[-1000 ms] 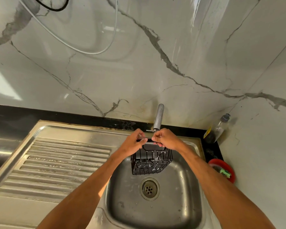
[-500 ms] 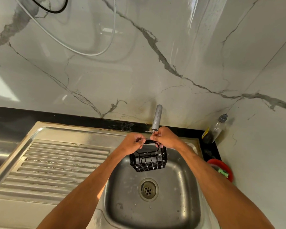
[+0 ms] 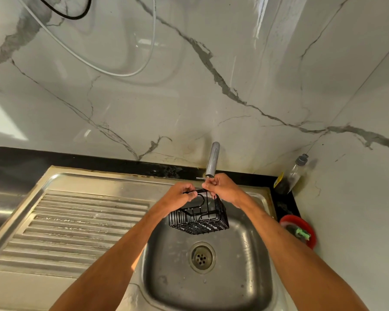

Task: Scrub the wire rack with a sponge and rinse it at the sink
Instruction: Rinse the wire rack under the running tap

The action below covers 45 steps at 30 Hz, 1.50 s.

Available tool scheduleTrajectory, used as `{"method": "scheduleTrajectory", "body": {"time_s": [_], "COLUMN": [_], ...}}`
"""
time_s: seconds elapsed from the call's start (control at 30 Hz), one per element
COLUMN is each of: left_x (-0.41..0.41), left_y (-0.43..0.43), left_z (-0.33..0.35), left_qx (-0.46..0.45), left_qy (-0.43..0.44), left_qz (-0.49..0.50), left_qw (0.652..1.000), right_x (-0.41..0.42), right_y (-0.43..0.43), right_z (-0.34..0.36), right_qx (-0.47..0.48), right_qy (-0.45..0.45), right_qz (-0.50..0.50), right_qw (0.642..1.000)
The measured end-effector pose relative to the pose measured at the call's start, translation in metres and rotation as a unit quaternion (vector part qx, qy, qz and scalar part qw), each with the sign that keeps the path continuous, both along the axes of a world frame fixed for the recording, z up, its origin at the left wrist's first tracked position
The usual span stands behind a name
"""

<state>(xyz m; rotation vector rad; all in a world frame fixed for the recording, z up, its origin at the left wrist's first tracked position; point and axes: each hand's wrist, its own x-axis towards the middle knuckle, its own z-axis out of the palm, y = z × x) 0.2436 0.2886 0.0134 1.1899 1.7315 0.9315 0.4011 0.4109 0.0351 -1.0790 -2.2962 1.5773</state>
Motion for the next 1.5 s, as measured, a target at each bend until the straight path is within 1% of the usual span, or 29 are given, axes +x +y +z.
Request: {"method": "scheduleTrajectory", "body": {"time_s": [0.07, 0.13, 0.2, 0.33, 0.4, 0.47, 0.5, 0.53, 0.6, 0.67, 0.73, 0.8, 0.93, 1.0, 1.07, 1.13, 1.2, 1.27, 1.33, 1.43, 1.5], "left_x": [0.007, 0.012, 0.010, -0.005, -0.009, -0.009, -0.007, -0.005, 0.003, 0.010, 0.011, 0.009, -0.005, -0.010, -0.013, -0.014, -0.016, -0.015, -0.011, -0.013, -0.019], "left_y": [0.001, 0.001, -0.002, -0.004, -0.007, -0.008, -0.007, -0.005, 0.000, 0.005, 0.007, 0.005, 0.002, -0.001, -0.003, -0.002, 0.001, 0.004, 0.006, 0.007, 0.007], "left_z": [0.003, 0.005, 0.008, 0.009, 0.008, 0.005, 0.006, 0.008, 0.013, 0.016, 0.014, 0.014, 0.017, 0.017, 0.015, 0.013, 0.009, 0.007, 0.004, 0.006, 0.008], "left_qx": [0.016, 0.037, 0.046, 0.031, 0.026, 0.026, 0.029, 0.031, 0.036, 0.056, 0.072, 0.071, 0.052, 0.046, 0.032, 0.003, -0.016, -0.022, -0.025, -0.009, -0.004], "left_qy": [0.005, -0.005, -0.044, -0.131, -0.156, -0.161, -0.151, -0.123, -0.034, 0.039, 0.046, 0.020, -0.060, -0.065, -0.010, 0.080, 0.161, 0.217, 0.237, 0.228, 0.232], "left_qz": [-0.010, 0.006, 0.029, 0.055, 0.062, 0.071, 0.070, 0.060, 0.023, 0.017, 0.030, 0.034, 0.073, 0.074, 0.048, 0.003, -0.032, -0.073, -0.100, -0.080, -0.066], "left_qw": [1.000, 0.999, 0.998, 0.989, 0.985, 0.984, 0.986, 0.990, 0.999, 0.998, 0.996, 0.997, 0.994, 0.994, 0.998, 0.997, 0.986, 0.973, 0.966, 0.970, 0.970], "right_x": [-0.007, -0.010, -0.006, 0.012, 0.012, 0.007, 0.005, 0.003, 0.000, -0.003, -0.004, 0.003, 0.027, 0.029, 0.025, 0.019, 0.015, 0.010, 0.005, 0.007, 0.017], "right_y": [-0.001, -0.003, -0.003, 0.001, 0.000, -0.001, -0.002, -0.002, -0.006, -0.010, -0.012, -0.008, 0.002, 0.002, 0.001, 0.000, 0.003, 0.003, 0.002, 0.007, 0.015], "right_z": [0.000, 0.002, 0.004, -0.002, -0.006, -0.009, -0.008, -0.009, -0.008, -0.007, -0.006, -0.006, -0.017, -0.016, -0.015, -0.014, -0.014, -0.014, -0.012, -0.007, -0.005], "right_qx": [0.014, 0.003, -0.024, -0.099, -0.102, -0.115, -0.121, -0.126, -0.117, -0.107, -0.102, -0.088, -0.070, -0.063, -0.052, -0.038, -0.023, 0.005, 0.026, 0.033, 0.015], "right_qy": [-0.006, 0.010, 0.047, 0.093, 0.086, 0.086, 0.088, 0.089, 0.079, 0.076, 0.085, 0.084, 0.044, 0.015, -0.003, -0.012, -0.024, -0.045, -0.056, -0.062, -0.077], "right_qz": [-0.004, 0.006, 0.010, -0.017, -0.013, -0.017, -0.023, -0.027, -0.019, -0.006, -0.005, 0.001, -0.001, 0.000, 0.008, 0.010, 0.020, 0.038, 0.047, 0.062, 0.066], "right_qw": [1.000, 1.000, 0.999, 0.991, 0.991, 0.990, 0.988, 0.988, 0.990, 0.991, 0.991, 0.993, 0.997, 0.998, 0.999, 0.999, 0.999, 0.998, 0.997, 0.996, 0.995]}}
